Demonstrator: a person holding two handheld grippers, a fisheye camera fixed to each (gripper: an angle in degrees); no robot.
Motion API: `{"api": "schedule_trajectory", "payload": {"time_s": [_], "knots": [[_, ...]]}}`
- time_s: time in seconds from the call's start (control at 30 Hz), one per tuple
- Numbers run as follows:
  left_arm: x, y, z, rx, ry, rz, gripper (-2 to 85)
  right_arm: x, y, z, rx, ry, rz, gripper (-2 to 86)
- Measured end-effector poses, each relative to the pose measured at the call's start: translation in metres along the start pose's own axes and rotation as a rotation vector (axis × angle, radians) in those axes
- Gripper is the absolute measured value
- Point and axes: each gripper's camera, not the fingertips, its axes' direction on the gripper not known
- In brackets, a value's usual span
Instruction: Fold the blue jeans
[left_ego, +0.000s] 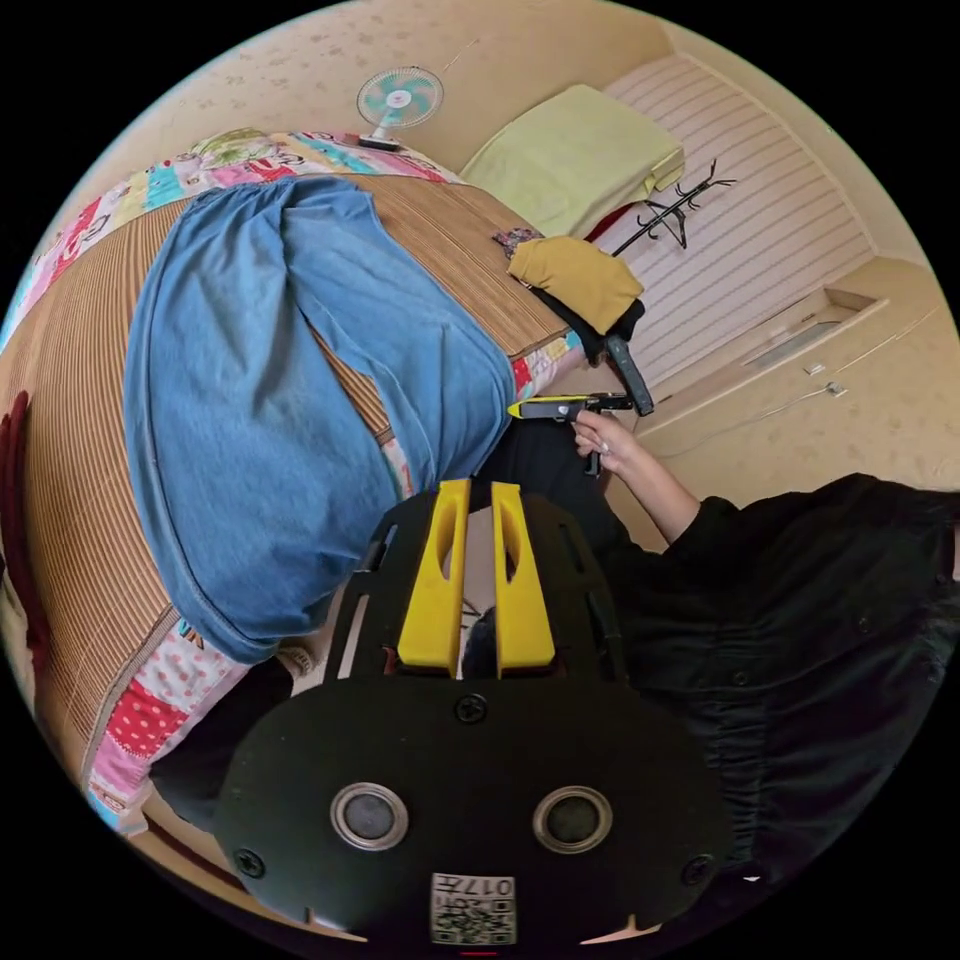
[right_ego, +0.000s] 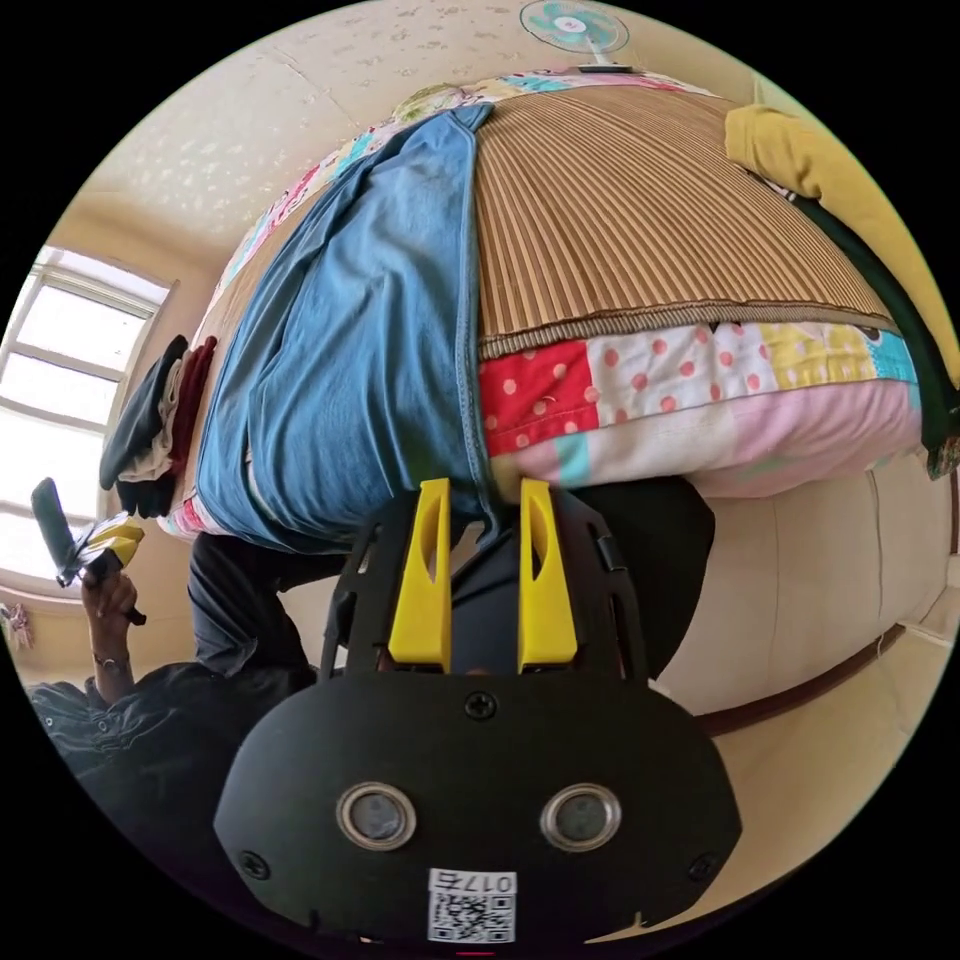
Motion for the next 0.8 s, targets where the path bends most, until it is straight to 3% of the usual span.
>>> {"api": "schedule_trajectory", "payload": {"time_s": [0.13, 0.4, 0.67, 0.8], "knots": [[0.011, -0.014, 0.017, -0.008, 0.024, 0.034, 5.7, 0.014, 0.02, -0.017, 0.004, -0.154, -0.021, 4.3], [0.024, -0.045, 0.04, -0.053, 0.06, 0.037, 9.6, -0.068, 0.101, -0.085, 0.188, -0.323, -0.23, 1.8], [0.02, -0.087, 0.07, -0.216, -0.021, -0.04, 13.0, -0.137, 0.129, -0.12, 0.17, -0.337, -0.393, 1.9], [0.019, -0.078, 0.073, -0.224, 0.025, -0.01, 8.7, -0.149, 0.143, -0.123, 0.081, -0.287, -0.513, 2.0]]}}
